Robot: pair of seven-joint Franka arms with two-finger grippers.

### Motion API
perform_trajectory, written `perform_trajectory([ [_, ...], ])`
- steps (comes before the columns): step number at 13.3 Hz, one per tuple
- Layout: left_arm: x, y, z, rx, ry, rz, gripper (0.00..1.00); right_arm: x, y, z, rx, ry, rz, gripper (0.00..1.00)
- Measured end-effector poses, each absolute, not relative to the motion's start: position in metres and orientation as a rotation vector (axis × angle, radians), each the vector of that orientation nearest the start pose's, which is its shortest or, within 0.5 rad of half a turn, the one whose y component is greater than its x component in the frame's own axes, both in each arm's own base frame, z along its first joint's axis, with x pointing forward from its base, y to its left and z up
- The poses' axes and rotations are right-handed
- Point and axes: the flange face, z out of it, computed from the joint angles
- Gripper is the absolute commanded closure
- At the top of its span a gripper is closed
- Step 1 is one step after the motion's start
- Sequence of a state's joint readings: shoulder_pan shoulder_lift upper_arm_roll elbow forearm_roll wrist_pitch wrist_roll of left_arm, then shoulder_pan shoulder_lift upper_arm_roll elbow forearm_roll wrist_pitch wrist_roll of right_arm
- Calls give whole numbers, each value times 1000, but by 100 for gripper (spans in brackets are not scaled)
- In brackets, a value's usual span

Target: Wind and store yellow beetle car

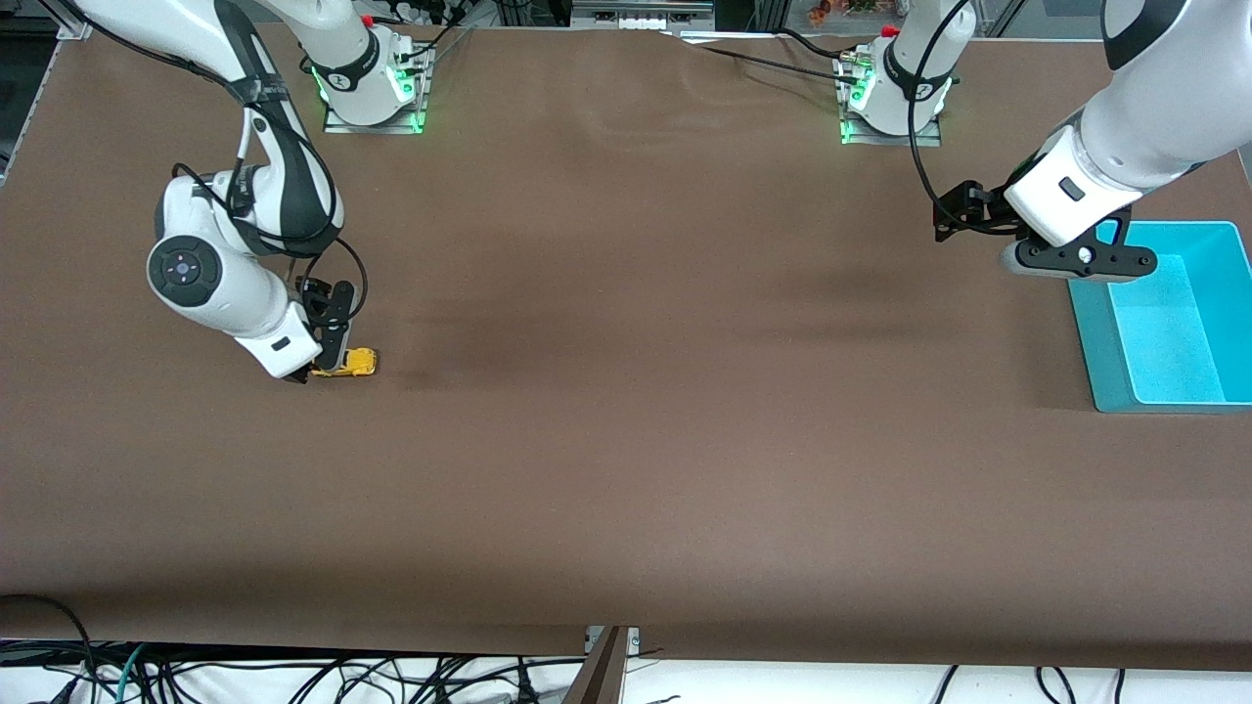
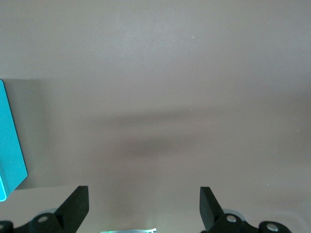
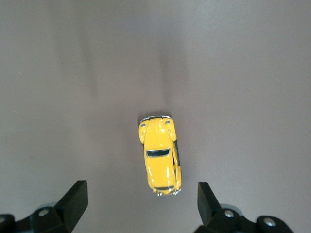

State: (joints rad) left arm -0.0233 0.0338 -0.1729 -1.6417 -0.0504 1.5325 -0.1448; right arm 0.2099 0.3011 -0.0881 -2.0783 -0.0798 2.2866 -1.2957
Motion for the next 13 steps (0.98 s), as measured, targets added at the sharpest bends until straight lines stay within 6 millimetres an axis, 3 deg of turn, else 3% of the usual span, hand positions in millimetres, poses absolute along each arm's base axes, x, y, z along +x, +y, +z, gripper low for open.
perform_trajectory([
  [3, 544, -112, 570, -3163, 79, 238, 0, 556, 54, 251, -2273, -2239, 106, 0],
  [6, 544, -112, 570, -3163, 79, 238, 0, 553, 43, 241, -2242, -2290, 75, 0],
  [13, 544, -112, 570, -3163, 79, 238, 0, 545, 44, 211, -2229, -2342, 12, 3],
])
